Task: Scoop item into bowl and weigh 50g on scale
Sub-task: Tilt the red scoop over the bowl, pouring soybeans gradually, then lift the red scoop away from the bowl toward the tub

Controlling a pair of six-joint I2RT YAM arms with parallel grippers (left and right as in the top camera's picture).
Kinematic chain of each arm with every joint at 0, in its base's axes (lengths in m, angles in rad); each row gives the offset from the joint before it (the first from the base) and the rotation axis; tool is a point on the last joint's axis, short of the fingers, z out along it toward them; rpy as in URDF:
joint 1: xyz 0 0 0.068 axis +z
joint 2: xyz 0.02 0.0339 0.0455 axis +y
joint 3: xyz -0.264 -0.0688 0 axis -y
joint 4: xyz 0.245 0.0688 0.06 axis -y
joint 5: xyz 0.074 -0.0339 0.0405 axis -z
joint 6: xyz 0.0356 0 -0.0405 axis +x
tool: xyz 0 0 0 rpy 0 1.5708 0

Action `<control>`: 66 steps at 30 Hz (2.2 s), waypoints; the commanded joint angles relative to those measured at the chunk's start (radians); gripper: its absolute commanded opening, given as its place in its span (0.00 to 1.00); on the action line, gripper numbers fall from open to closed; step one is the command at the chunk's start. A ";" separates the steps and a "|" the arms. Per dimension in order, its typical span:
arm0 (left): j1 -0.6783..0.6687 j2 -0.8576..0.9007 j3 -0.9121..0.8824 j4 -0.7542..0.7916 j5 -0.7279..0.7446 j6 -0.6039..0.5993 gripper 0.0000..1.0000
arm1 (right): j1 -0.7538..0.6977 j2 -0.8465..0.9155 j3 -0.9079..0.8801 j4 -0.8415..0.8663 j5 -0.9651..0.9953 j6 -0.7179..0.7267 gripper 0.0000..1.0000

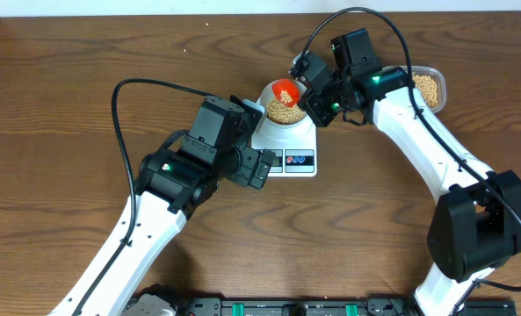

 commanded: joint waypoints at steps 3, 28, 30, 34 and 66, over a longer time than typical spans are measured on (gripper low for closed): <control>0.003 0.008 -0.003 -0.006 0.006 0.014 0.98 | -0.001 -0.032 0.021 0.002 0.002 -0.053 0.01; 0.003 0.008 -0.003 -0.006 0.006 0.014 0.98 | -0.001 -0.032 0.021 -0.001 0.001 -0.136 0.01; 0.003 0.008 -0.003 -0.006 0.006 0.014 0.98 | -0.001 -0.032 0.021 -0.001 0.002 -0.152 0.01; 0.003 0.007 -0.003 -0.006 0.006 0.014 0.98 | -0.001 -0.032 0.021 0.000 0.002 -0.170 0.01; 0.003 0.008 -0.003 -0.006 0.006 0.014 0.98 | 0.001 -0.032 0.021 0.007 0.038 -0.382 0.01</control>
